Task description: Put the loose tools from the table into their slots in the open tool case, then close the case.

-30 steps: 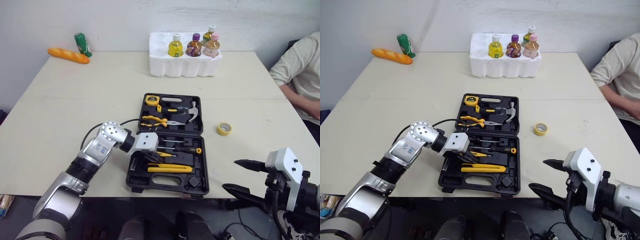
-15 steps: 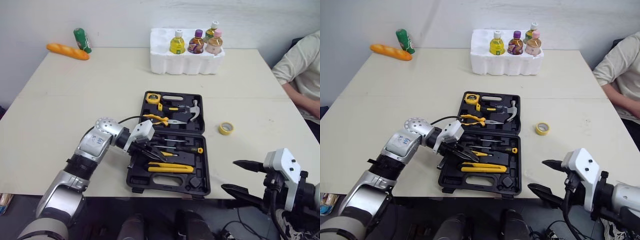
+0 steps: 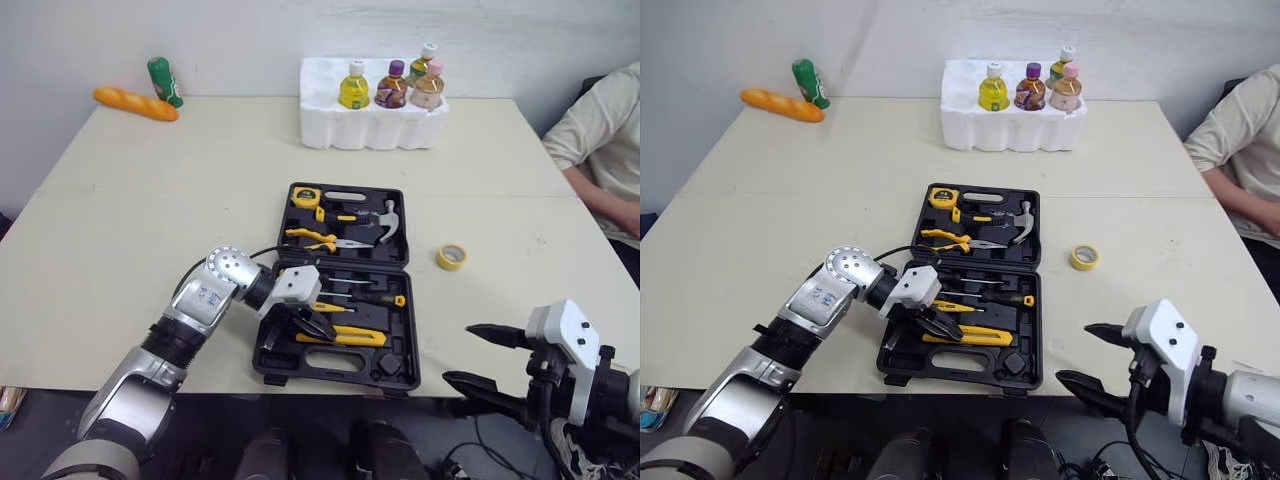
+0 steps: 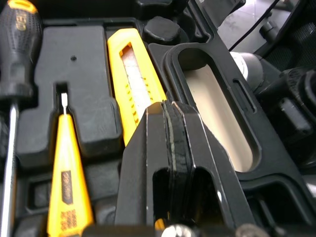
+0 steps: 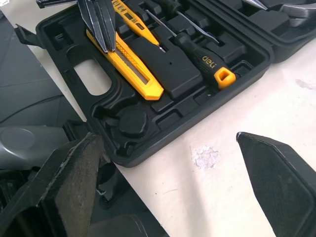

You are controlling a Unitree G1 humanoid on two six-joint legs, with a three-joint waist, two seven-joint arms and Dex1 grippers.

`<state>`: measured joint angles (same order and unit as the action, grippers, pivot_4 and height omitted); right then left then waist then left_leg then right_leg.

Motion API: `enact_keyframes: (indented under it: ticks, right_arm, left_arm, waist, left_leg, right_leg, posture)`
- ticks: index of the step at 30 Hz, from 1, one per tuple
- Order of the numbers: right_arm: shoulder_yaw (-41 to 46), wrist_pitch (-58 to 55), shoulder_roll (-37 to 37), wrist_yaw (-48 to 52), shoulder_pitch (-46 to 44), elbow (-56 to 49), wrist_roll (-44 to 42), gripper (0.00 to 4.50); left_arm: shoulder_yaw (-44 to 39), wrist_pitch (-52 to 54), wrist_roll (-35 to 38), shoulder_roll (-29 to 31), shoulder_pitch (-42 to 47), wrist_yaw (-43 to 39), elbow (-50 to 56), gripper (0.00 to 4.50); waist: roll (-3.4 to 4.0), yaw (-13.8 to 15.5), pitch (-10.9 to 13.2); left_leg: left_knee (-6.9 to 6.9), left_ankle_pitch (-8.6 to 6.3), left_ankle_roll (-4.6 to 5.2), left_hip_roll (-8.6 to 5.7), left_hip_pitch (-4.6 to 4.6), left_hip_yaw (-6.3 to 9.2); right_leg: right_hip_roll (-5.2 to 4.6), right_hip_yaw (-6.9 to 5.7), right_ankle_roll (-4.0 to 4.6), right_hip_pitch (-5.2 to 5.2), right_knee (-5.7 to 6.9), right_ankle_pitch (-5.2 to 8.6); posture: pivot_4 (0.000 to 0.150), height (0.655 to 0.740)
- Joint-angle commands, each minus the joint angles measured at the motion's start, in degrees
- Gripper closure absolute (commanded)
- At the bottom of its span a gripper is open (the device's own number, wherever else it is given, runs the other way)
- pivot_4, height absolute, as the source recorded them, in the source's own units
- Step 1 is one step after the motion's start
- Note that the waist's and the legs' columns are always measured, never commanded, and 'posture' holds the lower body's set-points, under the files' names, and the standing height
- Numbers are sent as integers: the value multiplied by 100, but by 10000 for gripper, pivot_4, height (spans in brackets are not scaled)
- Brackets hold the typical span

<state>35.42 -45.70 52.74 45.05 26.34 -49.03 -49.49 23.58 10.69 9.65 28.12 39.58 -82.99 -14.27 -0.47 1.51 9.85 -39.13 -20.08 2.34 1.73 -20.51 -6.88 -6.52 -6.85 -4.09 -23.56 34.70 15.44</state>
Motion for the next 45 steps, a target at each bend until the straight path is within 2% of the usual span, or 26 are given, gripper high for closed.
enact_keyframes:
  ticks: [1,5,9,13,15,18,20,21,22,24,27,29,34,39,42,45]
  right_arm:
    - [137,65,-20,11,11,-85,6,0]
    - [57,102,-19,9,-14,-41,65,0]
    - [-2,116,-5,15,-70,9,112,0]
    - [-30,91,39,74,-100,10,100,0]
    - [-34,87,77,117,-118,34,118,0]
    - [-38,129,146,159,-201,134,205,0]
    - [-36,115,166,130,-259,275,262,0]
    - [-30,91,206,130,-198,400,415,0]
    - [-16,192,250,231,-80,553,666,0]
    - [144,378,312,484,99,978,1018,0]
    - [510,503,361,684,-48,1691,1111,0]
    - [772,576,373,822,-171,2234,1174,0]
    - [1223,1102,319,1044,-87,3379,1737,0]
    - [1605,1660,628,1052,-235,4770,2337,0]
    - [1681,1727,797,982,-625,5272,2397,0]
    - [1377,1881,958,1272,-918,5370,2409,0]
  left_arm:
    - [196,100,-402,86,-109,149,-296,44604]
    - [342,89,-428,210,-330,-2,-66,44604]
    - [570,-617,-809,454,-597,-6,19,44604]
    - [519,-573,-1177,319,-463,724,-323,44604]
    - [338,-377,-908,266,-460,774,-176,44604]
    - [-240,318,22,230,-565,650,382,44604]
    - [-703,1152,555,333,-619,703,691,38622]
    - [-911,1395,672,438,-670,787,777,37280]
    - [-1098,1515,724,535,-732,901,853,33433]
    - [-1619,1643,917,689,-818,1199,951,24208]
    - [-2439,1841,1258,891,-834,1558,901,10619]
    - [-2844,1651,1134,1115,-917,1881,720,1858]
    - [-3128,632,393,2038,-1623,2102,96,767]
    - [-3787,410,442,2601,-2220,2287,-578,767]
    - [-4229,497,640,2707,-2473,2462,-604,767]
    - [-4364,830,963,2563,-2639,2438,-48,767]
  waist:
    - [0,0,0]
    - [1,-5,0]
    - [9,-25,-6]
    - [28,-4,-22]
    - [43,17,-31]
    - [43,6,-31]
    - [37,-14,-20]
    - [33,-27,-12]
    - [25,-42,-4]
    - [16,-26,4]
    - [12,-13,10]
    - [6,-12,17]
    - [7,-21,20]
    - [10,-15,26]
    - [9,-24,32]
    - [21,-27,36]
  left_leg:
    - [0,0,0,0,1,0]
    - [0,0,0,0,2,2]
    - [7,-1,-2,3,4,1]
    - [9,-2,-4,6,16,2]
    - [8,-3,0,5,22,2]
    - [8,3,11,1,19,6]
    - [8,4,11,2,9,8]
    - [8,4,10,3,-2,8]
    - [8,4,7,3,-10,8]
    - [9,2,-3,5,-19,9]
    - [5,17,-29,2,-52,10]
    - [0,21,-28,-3,-62,9]
    - [7,9,-17,-3,-58,6]
    - [15,11,-31,-3,-85,-12]
    - [13,9,-31,-3,-84,-13]
    - [17,-10,-57,0,-77,-11]
  right_leg:
    - [-1,1,0,1,0,0]
    - [-1,1,0,1,0,0]
    - [-1,2,2,-1,-3,1]
    - [-2,1,5,11,-4,3]
    - [-4,3,3,23,-11,2]
    - [-9,4,0,24,-26,0]
    - [-9,5,0,13,-26,0]
    - [-9,4,-1,1,-22,0]
    - [-8,4,-2,-11,-14,-1]
    - [-6,-2,3,-23,0,3]
    - [-2,-14,2,-44,-2,3]
    - [-3,-14,-8,-48,-6,-3]
    - [-4,-15,-10,-48,-19,-4]
    - [-5,-6,-5,-87,-16,-1]
    - [-14,0,-7,-91,-13,-2]
    - [-17,5,-4,-92,-6,-1]
  posture:
    - [1500,7367]
    - [1500,7367]
    - [1500,7367]
    - [1500,7367]
    - [1500,7367]
    - [1500,7367]
    - [1500,7367]
    - [1500,7367]
    - [1500,7367]
    - [1500,7367]
    - [1500,7367]
    - [1500,7367]
    - [1500,7367]
    - [1500,7367]
    - [1500,7367]
    - [1500,7367]
